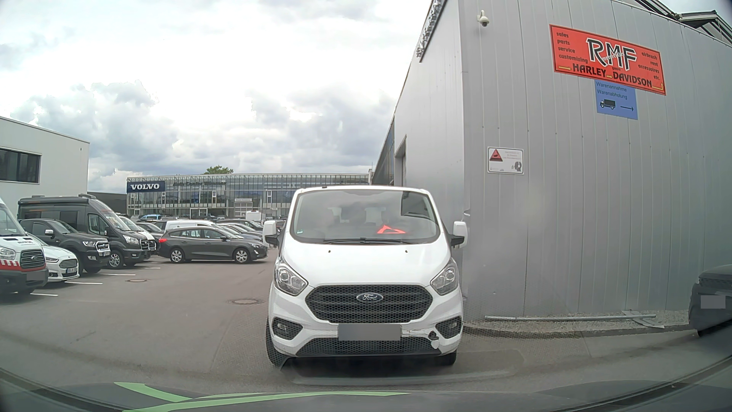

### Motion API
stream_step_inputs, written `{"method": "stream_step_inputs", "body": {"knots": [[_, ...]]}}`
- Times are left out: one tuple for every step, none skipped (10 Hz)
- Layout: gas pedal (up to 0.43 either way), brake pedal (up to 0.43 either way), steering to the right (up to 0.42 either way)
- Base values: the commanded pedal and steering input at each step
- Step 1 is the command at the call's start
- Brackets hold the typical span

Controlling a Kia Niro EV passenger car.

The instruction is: Follow the waypoints while adhering to traffic rules and regulations

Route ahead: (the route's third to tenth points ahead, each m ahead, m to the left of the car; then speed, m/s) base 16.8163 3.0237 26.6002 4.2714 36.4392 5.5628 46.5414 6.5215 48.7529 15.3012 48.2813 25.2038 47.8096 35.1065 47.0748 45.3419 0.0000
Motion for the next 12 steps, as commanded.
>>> {"method": "stream_step_inputs", "body": {"knots": [[0.000,0.470,-0.462],[0.000,0.470,-0.462],[0.000,0.470,-0.462],[0.000,0.463,-0.462],[0.000,0.457,-0.462],[0.000,0.445,-0.462],[0.000,0.445,-0.462],[0.000,0.439,-0.462],[0.000,0.439,-0.462],[0.000,0.439,-0.462],[0.000,0.439,-0.462],[0.000,0.439,-0.462]]}}
